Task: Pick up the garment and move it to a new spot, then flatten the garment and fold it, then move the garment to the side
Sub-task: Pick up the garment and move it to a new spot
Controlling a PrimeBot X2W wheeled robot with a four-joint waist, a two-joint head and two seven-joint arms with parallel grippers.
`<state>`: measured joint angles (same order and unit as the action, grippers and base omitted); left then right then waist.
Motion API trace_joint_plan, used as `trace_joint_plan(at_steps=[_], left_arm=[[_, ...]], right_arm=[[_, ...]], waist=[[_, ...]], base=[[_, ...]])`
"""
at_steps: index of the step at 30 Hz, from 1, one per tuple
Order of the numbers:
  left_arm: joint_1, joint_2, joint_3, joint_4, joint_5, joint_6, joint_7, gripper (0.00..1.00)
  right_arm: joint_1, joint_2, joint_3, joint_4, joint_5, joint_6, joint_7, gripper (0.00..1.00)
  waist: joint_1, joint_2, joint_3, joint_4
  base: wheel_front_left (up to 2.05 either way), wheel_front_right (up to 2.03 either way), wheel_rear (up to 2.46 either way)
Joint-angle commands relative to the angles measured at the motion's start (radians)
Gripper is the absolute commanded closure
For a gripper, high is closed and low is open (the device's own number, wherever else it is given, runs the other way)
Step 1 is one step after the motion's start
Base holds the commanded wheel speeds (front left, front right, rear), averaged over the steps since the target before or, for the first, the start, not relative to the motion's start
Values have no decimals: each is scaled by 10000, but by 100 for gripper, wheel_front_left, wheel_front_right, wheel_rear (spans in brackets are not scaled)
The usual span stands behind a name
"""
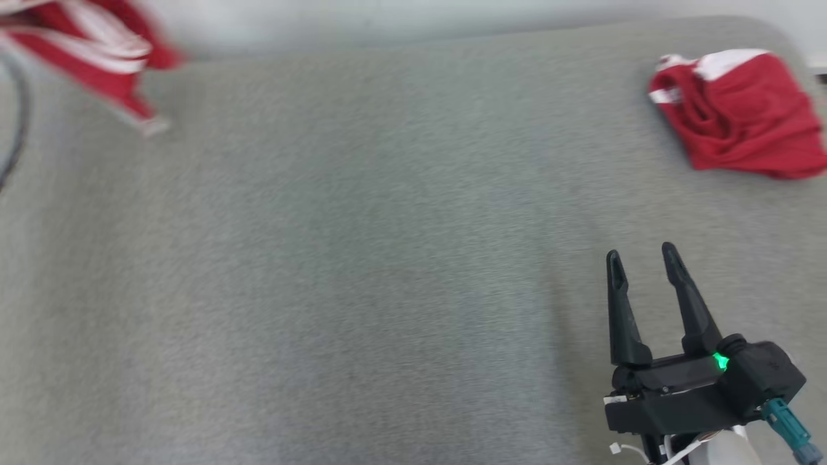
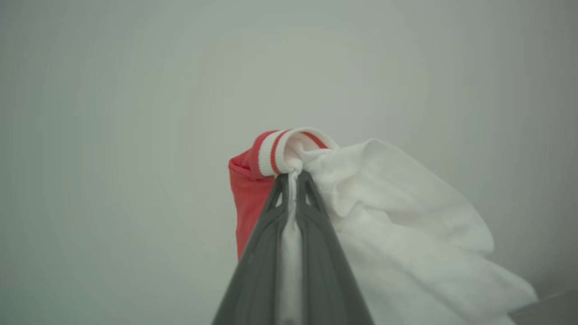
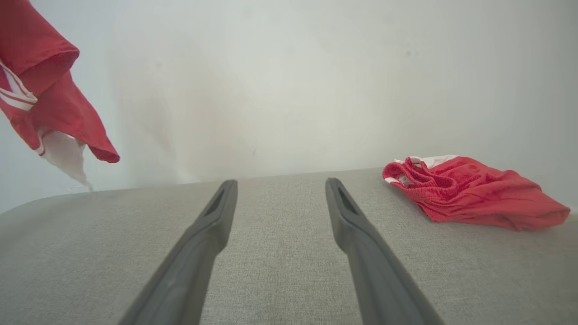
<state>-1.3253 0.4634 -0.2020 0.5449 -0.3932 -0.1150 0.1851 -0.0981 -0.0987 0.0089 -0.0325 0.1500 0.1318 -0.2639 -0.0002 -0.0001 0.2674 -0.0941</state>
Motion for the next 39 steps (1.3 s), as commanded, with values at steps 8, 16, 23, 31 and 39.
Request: trace_joint_plan(at_steps=[8, 16, 23, 31, 39], left_arm=[[17, -1418, -1236, -1060, -283, -93, 824, 100], [1605, -2362, -1833, -2198, -703, 135, 987, 100], [4434, -2374, -2234, -2669, -820, 603, 735, 100], [7203, -2281, -2187, -2179, -1128, 1097, -164, 100], [8717, -2587, -2221, -863, -1437, 1061, -1145, 41]], right_arm=[[269, 364, 118, 212, 220, -25, -2, 0], [323, 450, -52, 277, 259, -25, -4, 0], [318, 471, -23, 344, 143, -25, -4, 0], [202, 473, 108, 458, 51, -25, -4, 0], [255, 424, 137, 604, -26, -25, -4, 0]], waist=[[2, 1, -761, -1304], [2, 1, -753, -1578], [2, 1, -790, -1540], [2, 1, -779, -1568], [2, 1, -917, -1444]], base=[[0, 0, 0], [0, 0, 0], [0, 0, 0], [0, 0, 0], [0, 0, 0]])
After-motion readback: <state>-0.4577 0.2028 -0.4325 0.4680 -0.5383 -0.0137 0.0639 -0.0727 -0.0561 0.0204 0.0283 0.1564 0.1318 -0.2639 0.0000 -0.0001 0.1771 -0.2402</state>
